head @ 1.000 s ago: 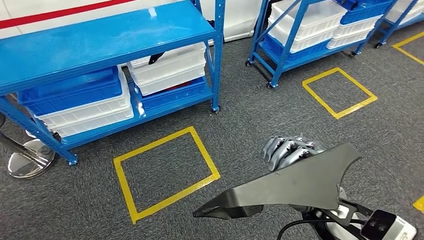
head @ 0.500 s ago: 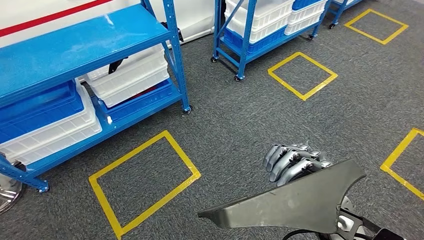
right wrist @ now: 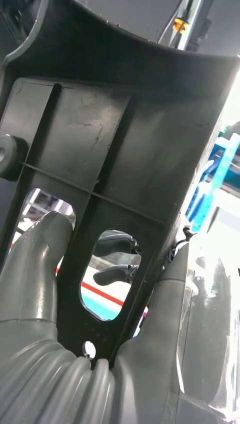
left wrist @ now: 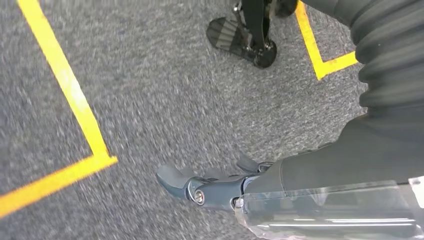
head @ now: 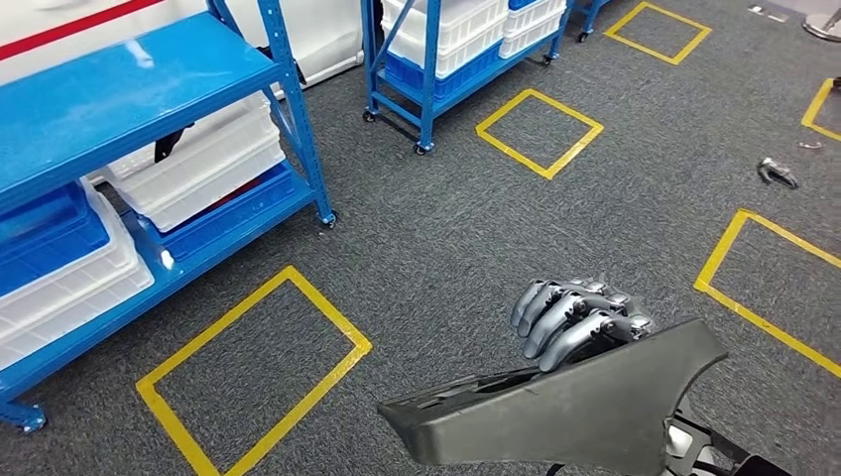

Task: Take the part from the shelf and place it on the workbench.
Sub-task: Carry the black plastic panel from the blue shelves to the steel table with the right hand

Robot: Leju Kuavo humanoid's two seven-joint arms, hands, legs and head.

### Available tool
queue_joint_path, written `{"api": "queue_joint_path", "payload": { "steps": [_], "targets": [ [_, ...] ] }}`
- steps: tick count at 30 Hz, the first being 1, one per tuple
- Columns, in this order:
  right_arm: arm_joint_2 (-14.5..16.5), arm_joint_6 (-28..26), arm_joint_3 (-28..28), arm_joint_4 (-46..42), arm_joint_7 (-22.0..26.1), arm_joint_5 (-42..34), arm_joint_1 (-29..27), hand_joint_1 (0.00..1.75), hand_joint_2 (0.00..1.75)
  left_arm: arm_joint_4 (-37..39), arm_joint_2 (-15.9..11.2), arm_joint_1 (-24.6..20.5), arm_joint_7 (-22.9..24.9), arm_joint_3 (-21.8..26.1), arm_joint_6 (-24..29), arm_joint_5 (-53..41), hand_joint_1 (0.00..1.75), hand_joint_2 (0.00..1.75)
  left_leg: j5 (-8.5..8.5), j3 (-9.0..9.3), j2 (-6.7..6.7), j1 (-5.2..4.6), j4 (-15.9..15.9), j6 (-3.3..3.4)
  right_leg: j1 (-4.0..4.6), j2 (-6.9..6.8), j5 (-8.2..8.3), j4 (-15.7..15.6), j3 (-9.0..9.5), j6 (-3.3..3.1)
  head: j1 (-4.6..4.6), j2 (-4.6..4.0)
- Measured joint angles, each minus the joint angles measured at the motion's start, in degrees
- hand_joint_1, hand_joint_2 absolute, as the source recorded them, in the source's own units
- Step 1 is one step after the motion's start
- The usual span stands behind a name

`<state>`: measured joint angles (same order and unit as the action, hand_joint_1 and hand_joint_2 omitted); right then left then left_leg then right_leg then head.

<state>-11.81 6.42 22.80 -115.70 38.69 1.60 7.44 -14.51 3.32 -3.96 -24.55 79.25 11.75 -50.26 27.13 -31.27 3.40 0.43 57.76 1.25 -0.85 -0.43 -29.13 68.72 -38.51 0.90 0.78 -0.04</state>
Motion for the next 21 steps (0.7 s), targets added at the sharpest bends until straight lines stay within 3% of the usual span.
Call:
{"api": "queue_joint_path", "payload": {
  "steps": [2,3,4,6,8,10,12,13,14,15,17,19,21],
  "targets": [
    [0.11,-0.02,0.02,-0.05,0.19,0.67,0.11,1.24,1.75,0.01,0.26,-0.14,-0.09,-0.01,-0.21,-0.05,0.00,1.75,0.22,0.16,1.08,-0.19,0.05,-0.40,0.52,-2.36,2.27,-7.15,3.83,-0.43,0.02,0.00],
    [0.25,-0.04,0.04,-0.12,0.24,1.07,0.18,1.24,1.75,0.02,0.36,-0.20,-0.13,-0.02,-0.37,-0.08,0.00,1.75,0.31,0.21,1.55,-0.27,0.08,-0.69,0.84,-3.13,2.58,-9.07,4.74,-0.72,0.03,0.00],
    [0.41,-0.07,0.06,-0.23,0.16,1.53,0.24,1.24,1.75,0.03,0.42,-0.26,-0.13,-0.04,-0.54,-0.11,0.00,1.75,0.39,0.26,2.05,-0.33,0.09,-1.01,1.18,-3.33,2.41,-9.72,4.90,-1.00,0.04,0.00],
    [0.69,-0.17,0.11,-0.49,-0.24,2.38,0.23,1.24,1.75,0.08,0.51,-0.46,-0.03,-0.12,-0.82,-0.13,0.00,1.75,0.59,0.39,2.81,-0.21,0.10,-1.69,1.20,-2.05,2.66,-10.02,4.77,-1.63,0.05,0.00],
    [1.07,-0.25,0.30,-0.79,-0.65,3.02,0.37,1.24,1.75,0.14,0.59,-0.65,0.04,-0.21,-0.96,-0.11,0.00,1.75,2.00,-0.16,0.86,-0.01,1.91,-2.24,0.89,-0.91,3.05,-10.59,4.98,-2.29,0.07,0.00],
    [1.73,-0.32,0.77,-1.03,-1.06,3.49,0.58,1.24,1.75,0.25,0.66,-0.63,0.05,-0.26,-1.04,-0.09,0.00,1.75,5.35,-2.75,-2.04,0.14,7.92,-2.45,0.83,0.21,3.27,-10.83,5.10,-2.75,0.14,0.00],
    [2.19,-0.49,1.18,-1.11,-1.37,3.89,0.53,1.24,1.75,0.32,0.72,-0.44,0.05,-0.26,-1.11,-0.08,0.00,1.75,7.90,-6.10,-2.80,0.16,14.81,-2.46,1.03,1.63,3.28,-10.66,5.03,-2.97,0.19,-0.01],
    [2.27,-0.61,1.27,-1.13,-1.39,4.02,0.47,1.24,1.75,0.34,0.74,-0.37,0.07,-0.26,-1.13,-0.06,0.00,1.75,7.64,-6.85,-2.89,0.16,16.03,-2.42,1.11,2.43,3.25,-10.50,5.01,-2.99,0.20,-0.01],
    [2.30,-0.73,1.30,-1.13,-1.37,4.09,0.45,1.24,1.75,0.34,0.76,-0.34,0.10,-0.26,-1.12,-0.06,0.00,1.75,6.51,-6.75,-2.94,0.16,15.43,-2.35,1.15,3.14,3.20,-10.32,5.00,-3.01,0.20,-0.01],
    [2.32,-0.84,1.31,-1.13,-1.33,4.12,0.45,1.24,1.75,0.35,0.76,-0.37,0.15,-0.26,-1.11,-0.05,0.00,1.75,4.35,-5.50,-3.27,0.18,12.36,-2.24,1.14,3.92,3.11,-10.08,5.00,-2.96,0.20,0.00],
    [2.40,-0.95,1.35,-1.13,-1.26,4.15,0.53,1.24,1.75,0.35,0.76,-0.50,0.31,-0.26,-1.09,-0.07,0.00,1.75,1.23,-2.44,-5.26,0.32,5.22,-1.97,1.10,5.36,2.91,-9.51,4.79,-2.66,0.17,0.00],
    [2.48,-0.97,1.38,-1.14,-1.23,4.16,0.64,1.24,1.75,0.36,0.76,-0.58,0.49,-0.27,-1.05,-0.07,0.00,1.75,0.41,-0.89,-6.63,0.33,1.59,-1.70,0.93,6.64,2.95,-9.13,4.30,-2.08,0.16,0.00],
    [2.51,-0.96,1.39,-1.15,-1.24,4.17,0.67,1.24,1.75,0.37,0.79,-0.71,0.65,-0.28,-0.93,-0.01,0.00,1.75,0.17,-0.79,-5.82,0.19,1.16,-1.19,0.77,7.65,3.27,-9.25,3.88,-1.38,0.16,0.00]
  ]
}}
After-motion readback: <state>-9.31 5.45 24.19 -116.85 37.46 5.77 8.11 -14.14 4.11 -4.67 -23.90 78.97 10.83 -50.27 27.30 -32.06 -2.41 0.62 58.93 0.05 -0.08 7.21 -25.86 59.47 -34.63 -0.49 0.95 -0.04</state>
